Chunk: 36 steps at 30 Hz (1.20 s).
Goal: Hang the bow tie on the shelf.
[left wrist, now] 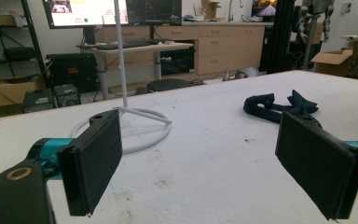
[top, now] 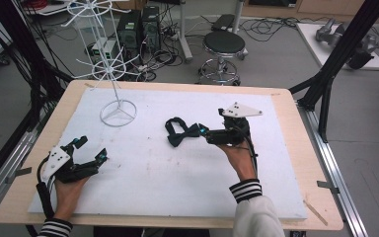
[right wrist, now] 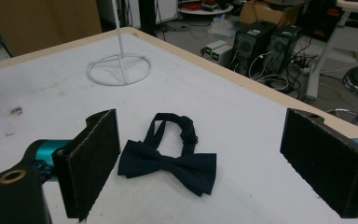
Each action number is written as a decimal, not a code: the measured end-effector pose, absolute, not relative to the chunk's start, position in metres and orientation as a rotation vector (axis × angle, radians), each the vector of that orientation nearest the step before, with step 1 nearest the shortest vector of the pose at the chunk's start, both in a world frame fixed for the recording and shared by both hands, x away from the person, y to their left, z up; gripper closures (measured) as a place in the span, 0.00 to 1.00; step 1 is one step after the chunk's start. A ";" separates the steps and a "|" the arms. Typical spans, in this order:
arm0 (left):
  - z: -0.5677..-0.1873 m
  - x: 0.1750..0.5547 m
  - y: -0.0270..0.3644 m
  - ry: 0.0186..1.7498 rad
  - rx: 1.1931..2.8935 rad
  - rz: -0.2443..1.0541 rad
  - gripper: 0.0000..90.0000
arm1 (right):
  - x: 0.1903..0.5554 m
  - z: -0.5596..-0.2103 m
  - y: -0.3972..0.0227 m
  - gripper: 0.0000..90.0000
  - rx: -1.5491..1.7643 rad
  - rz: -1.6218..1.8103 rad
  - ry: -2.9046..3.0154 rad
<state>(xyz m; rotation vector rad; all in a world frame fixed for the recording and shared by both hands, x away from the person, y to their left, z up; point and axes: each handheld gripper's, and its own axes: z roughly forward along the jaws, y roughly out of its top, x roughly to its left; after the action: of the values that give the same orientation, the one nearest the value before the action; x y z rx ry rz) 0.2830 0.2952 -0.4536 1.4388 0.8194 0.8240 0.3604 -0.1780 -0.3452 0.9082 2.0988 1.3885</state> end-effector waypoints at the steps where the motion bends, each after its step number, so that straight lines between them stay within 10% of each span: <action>1: -0.454 0.283 0.295 0.820 1.439 0.823 0.17 | 0.363 -0.345 -0.175 0.12 0.907 1.379 2.114; 36: -0.453 0.283 0.295 0.822 1.439 0.820 0.17 | 0.436 -0.347 -0.132 0.12 0.946 1.222 2.350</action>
<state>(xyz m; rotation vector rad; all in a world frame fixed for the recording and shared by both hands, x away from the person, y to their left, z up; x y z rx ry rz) 0.2833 0.2954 -0.4535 1.4387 0.8217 0.8197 0.4364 -0.1317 -0.3465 0.9462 2.3501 1.2218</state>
